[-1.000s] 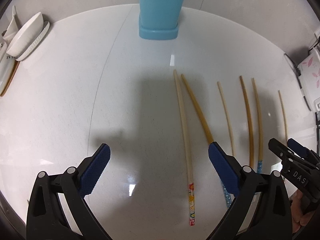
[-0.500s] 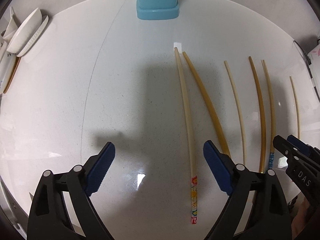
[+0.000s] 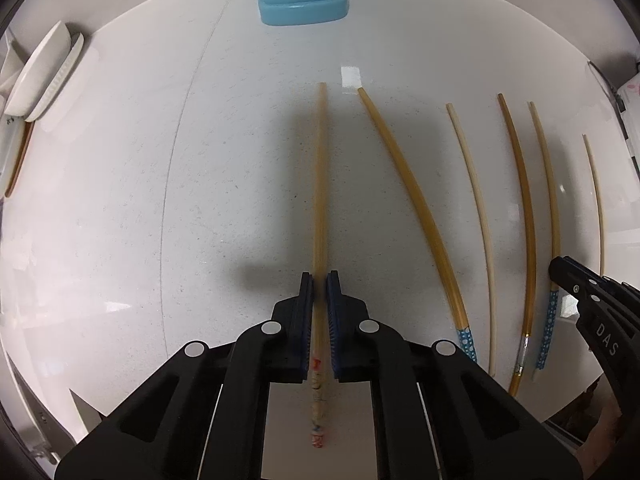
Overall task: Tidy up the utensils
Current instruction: 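Lift both held chopsticks upright and carry them over the blue holder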
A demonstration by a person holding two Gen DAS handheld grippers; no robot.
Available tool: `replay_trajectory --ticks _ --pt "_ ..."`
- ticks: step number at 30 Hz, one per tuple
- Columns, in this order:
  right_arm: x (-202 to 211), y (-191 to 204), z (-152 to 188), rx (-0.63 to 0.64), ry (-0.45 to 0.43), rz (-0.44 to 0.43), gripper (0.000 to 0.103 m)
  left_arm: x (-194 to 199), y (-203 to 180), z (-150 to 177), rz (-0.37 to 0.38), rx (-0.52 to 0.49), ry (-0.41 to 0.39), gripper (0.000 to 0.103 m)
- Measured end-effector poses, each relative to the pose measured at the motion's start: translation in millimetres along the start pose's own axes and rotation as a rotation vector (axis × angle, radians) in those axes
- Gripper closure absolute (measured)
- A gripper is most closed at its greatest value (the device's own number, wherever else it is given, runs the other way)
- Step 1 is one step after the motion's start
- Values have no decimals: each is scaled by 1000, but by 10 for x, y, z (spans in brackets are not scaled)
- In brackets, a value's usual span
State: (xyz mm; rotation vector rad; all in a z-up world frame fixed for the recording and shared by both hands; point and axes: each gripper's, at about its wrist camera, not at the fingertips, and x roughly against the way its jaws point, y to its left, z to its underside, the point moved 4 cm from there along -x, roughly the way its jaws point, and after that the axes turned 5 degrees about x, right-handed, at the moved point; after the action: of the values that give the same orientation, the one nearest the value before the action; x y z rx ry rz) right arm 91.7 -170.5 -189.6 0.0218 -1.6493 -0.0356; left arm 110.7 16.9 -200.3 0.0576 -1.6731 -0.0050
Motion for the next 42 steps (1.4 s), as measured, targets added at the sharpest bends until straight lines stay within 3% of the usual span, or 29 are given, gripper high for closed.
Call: replay_trajectory --ticks 15,42 --pt "122 33 -135 -13 -44 -21 96 237 181 -157 39 25 -36 97" --pt "1050 24 -462 12 -260 -53 96 1123 111 -478 112 44 -257 97"
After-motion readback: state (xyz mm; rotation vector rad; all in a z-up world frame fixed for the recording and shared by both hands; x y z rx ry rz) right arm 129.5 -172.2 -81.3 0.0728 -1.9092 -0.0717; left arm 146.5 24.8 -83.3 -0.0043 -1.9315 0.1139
